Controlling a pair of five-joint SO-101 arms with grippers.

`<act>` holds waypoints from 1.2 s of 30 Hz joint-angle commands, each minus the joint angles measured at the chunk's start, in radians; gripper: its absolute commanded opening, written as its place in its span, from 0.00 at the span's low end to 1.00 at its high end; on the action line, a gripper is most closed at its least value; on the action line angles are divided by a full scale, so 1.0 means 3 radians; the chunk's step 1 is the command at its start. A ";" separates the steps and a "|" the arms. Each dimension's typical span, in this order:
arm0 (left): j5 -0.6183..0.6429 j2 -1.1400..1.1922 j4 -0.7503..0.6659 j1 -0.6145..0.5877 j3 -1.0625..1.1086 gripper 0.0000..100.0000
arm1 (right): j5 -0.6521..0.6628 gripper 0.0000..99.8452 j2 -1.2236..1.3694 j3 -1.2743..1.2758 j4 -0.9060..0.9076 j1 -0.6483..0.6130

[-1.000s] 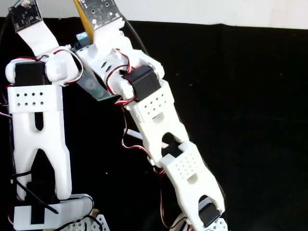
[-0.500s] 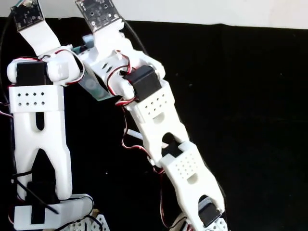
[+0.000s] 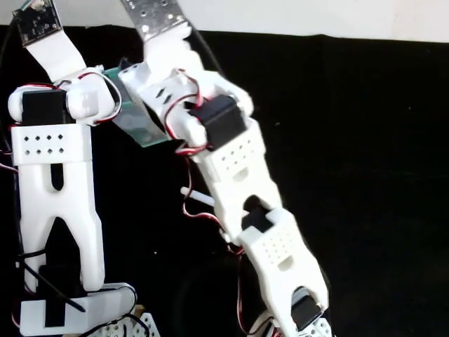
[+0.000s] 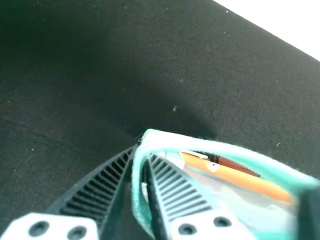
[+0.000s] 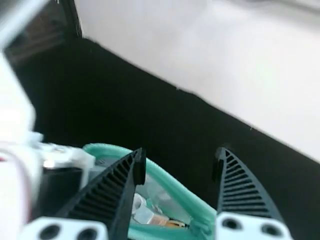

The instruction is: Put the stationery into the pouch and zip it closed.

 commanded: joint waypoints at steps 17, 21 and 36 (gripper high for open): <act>0.0000 0.0043 -0.0036 -0.0033 0.0054 0.01 | 0.0307 0.21 -0.0673 -0.0309 0.0928 0.0228; 0.0000 0.0043 -0.0036 -0.0033 0.0054 0.01 | 0.0307 0.21 -0.0673 -0.0258 0.0933 0.0238; 0.0000 0.0043 -0.0036 -0.0033 0.0054 0.01 | 0.0629 0.21 -0.1793 0.2539 0.0923 0.0238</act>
